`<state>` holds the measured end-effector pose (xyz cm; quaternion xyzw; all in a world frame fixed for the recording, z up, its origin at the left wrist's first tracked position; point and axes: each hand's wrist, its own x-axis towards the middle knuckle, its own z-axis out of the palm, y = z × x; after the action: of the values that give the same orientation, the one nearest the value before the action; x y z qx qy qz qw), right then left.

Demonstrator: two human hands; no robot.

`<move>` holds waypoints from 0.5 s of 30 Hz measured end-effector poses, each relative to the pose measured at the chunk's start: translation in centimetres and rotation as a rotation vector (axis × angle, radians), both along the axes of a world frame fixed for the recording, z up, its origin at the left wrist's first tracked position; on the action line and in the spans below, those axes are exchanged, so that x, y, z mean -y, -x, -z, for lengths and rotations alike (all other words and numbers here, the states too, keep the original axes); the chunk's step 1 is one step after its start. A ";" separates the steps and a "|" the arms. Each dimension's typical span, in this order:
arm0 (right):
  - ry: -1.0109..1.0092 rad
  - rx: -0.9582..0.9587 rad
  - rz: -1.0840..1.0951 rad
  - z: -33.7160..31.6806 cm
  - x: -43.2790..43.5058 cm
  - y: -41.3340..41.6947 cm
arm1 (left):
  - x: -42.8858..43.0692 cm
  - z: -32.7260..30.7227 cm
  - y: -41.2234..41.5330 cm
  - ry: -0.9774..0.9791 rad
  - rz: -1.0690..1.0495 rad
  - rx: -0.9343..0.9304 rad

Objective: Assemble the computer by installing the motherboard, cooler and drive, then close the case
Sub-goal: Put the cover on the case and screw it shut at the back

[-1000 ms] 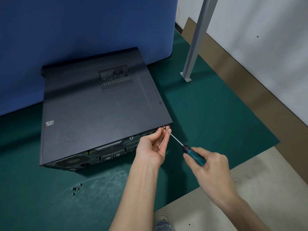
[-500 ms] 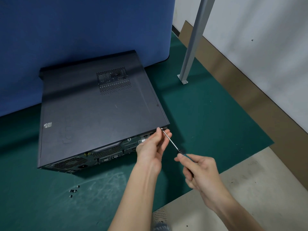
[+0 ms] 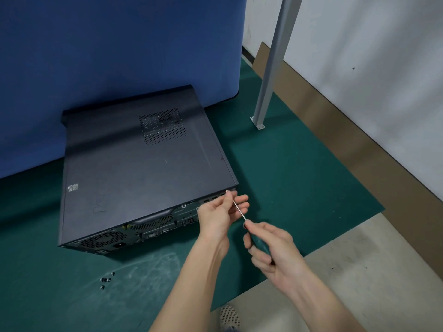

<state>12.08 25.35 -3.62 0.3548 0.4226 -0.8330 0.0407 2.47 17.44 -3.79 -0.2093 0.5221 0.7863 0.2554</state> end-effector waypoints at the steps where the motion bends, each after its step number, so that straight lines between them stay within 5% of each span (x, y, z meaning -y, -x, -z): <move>1: 0.081 0.016 -0.016 -0.1 0.0 -0.2 | 0.1 0.0 -0.1 -0.004 0.030 -0.010; 3: -0.030 0.045 -0.083 0.2 0.0 -0.2 | 0.0 0.1 0.0 0.044 0.021 -0.046; 7: -0.908 0.091 -0.178 1.1 1.2 -0.4 | -0.3 -0.2 0.1 0.121 -0.037 -0.062; 8: -0.862 0.083 -0.142 1.3 1.4 -0.4 | -0.2 -0.1 -0.1 0.087 -0.036 -0.047; 12: 0.002 0.053 -0.038 0.0 1.4 -0.4 | 0.8 0.0 -0.6 -0.034 0.091 -0.039; 13: -0.014 0.053 -0.067 -0.1 1.5 -0.4 | 0.8 -0.1 -0.5 -0.008 0.094 -0.046; 15: -0.427 0.076 -0.151 0.4 1.9 -0.4 | 0.3 -0.2 -0.2 0.050 0.042 -0.049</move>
<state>12.45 23.50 -3.99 0.3537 0.6131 -0.7051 0.0428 2.68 17.14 -3.57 -0.1853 0.5520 0.7723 0.2539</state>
